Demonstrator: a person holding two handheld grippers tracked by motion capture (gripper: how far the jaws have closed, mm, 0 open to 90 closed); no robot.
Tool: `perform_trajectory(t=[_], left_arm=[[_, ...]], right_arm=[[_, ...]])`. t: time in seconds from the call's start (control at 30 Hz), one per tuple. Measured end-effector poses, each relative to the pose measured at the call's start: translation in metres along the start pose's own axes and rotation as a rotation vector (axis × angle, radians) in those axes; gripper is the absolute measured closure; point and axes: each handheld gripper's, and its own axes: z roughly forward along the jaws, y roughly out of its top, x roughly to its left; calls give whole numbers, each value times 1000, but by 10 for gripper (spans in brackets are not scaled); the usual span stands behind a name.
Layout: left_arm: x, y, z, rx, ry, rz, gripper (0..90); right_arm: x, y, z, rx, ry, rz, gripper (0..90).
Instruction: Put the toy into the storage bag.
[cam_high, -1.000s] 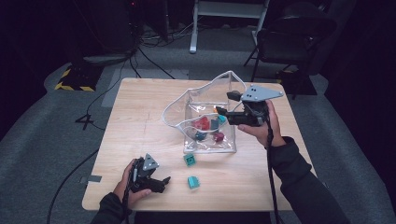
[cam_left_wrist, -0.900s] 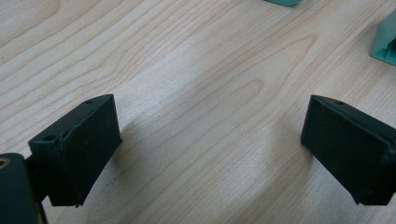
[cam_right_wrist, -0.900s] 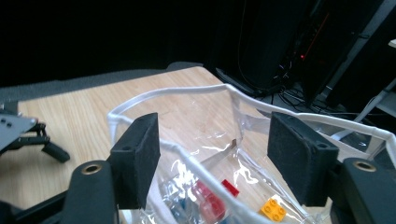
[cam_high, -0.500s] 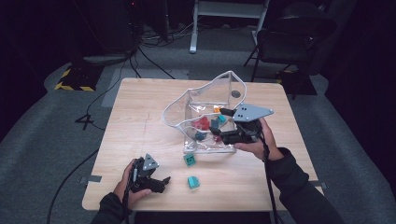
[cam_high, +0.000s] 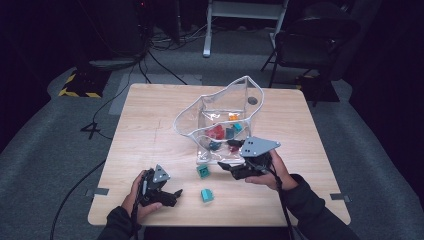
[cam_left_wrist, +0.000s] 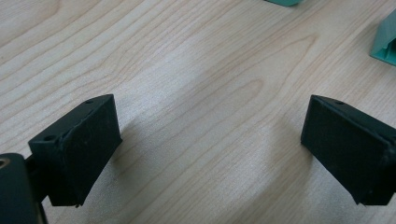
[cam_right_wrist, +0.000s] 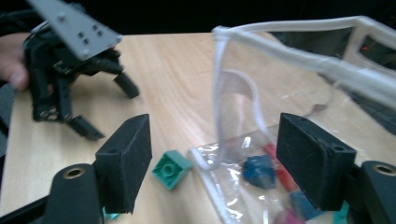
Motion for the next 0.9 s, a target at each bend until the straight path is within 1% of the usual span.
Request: perform_trajectory(t=[0.07, 0.1, 0.17, 0.2, 0.3, 0.37, 0.4, 0.47, 0.53, 0.6, 0.63, 0.9], left_arm=[[0, 0, 0, 0, 1, -1, 49], [0, 0, 0, 0, 0, 1, 49], [0, 0, 0, 0, 1, 0, 49], [0, 0, 0, 0, 1, 0, 49], [0, 0, 0, 0, 1, 0, 49], [0, 0, 0, 0, 1, 0, 49], [0, 0, 0, 0, 0, 0, 49], [0, 0, 0, 0, 0, 0, 49], [0, 0, 0, 0, 1, 0, 49], [0, 0, 0, 0, 0, 0, 49], [0, 0, 0, 0, 0, 0, 49], [0, 0, 0, 0, 0, 1, 49]], right_arm=[[5, -4, 3, 3, 17, -6, 277], [6, -6, 4, 4, 29, -1, 278], [10, -11, 7, 7, 38, 0, 275], [12, -13, 8, 16, 49, 1, 275], [17, -19, 11, 22, 42, 2, 277], [20, -23, 12, 17, 74, 18, 275], [21, -25, 13, 20, 84, 18, 275], [25, -29, 16, 35, 101, 11, 273], [29, -33, 19, 33, 123, 12, 275], [32, -38, 23, 35, 142, 3, 277], [34, -41, 27, 40, 158, 5, 277], [46, -55, 47, 96, 223, 3, 278]])
